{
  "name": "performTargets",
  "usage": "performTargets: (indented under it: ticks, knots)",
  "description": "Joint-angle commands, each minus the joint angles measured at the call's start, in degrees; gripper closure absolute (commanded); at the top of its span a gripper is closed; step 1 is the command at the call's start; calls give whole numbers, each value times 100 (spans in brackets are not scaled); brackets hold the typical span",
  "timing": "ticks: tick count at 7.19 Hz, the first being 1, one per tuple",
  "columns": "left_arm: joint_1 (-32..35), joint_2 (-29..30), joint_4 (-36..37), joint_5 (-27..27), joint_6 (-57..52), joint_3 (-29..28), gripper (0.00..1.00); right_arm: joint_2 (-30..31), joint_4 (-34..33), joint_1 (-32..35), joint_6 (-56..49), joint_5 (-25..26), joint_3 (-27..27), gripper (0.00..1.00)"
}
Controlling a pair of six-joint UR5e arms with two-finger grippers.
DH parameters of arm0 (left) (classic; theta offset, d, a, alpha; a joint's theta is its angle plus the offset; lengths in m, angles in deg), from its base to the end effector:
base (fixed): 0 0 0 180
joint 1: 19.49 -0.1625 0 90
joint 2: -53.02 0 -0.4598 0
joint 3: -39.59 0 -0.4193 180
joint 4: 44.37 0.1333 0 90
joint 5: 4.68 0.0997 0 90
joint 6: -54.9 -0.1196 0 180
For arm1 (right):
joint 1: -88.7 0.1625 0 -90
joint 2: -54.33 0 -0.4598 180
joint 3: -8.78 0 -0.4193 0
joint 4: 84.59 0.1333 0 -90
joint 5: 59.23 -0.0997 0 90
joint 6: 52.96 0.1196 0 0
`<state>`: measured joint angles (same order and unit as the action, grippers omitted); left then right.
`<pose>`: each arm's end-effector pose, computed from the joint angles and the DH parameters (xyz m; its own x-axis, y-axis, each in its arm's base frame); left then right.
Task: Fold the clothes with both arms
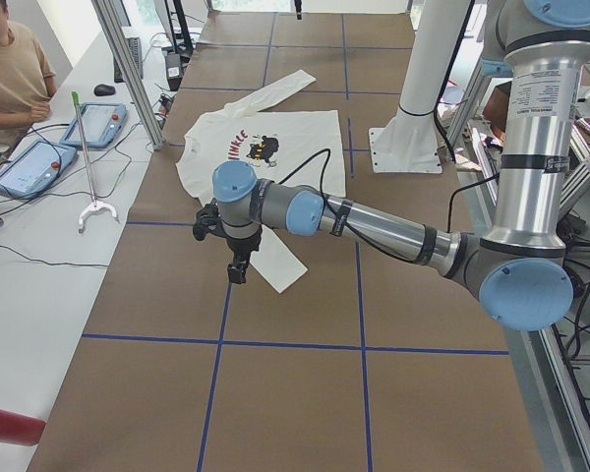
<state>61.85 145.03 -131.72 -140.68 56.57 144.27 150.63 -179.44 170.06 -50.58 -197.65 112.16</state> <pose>0.0338 -0.5357 0.5580 0.6644 0.2490 -0.7046 -0.1268 0.9667 0.2222 -0.0270 -0.4696 0.6433 0.6574 -0.0873 0.7484 0.1229 0.9924 0.0078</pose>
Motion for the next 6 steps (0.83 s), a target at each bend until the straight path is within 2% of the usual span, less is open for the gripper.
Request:
performTargets:
  ticks: [1, 2, 3, 4, 5, 6]
  knots:
    - [-13, 1, -324, -354, -18, 25, 0, 404, 1205, -538, 828, -115, 16, 0]
    - [-13, -8, -649, -479, -10, -123, 0, 833, 2833, -1090, 2209, -19, -19, 0]
    - [-4, -8, -843, -480, -9, -185, 0, 985, 4294, -1705, 3850, 313, -150, 0]
    - [-4, -8, -889, -480, -18, -220, 0, 926, 4970, -2242, 5189, 725, -334, 0]
    - [-4, -17, -976, -480, -10, -229, 0, 655, 5116, -2517, 5733, 1120, -414, 0]
    - [-13, -17, -986, -480, -9, -290, 0, 427, 5134, -2581, 6043, 1159, -650, 1]
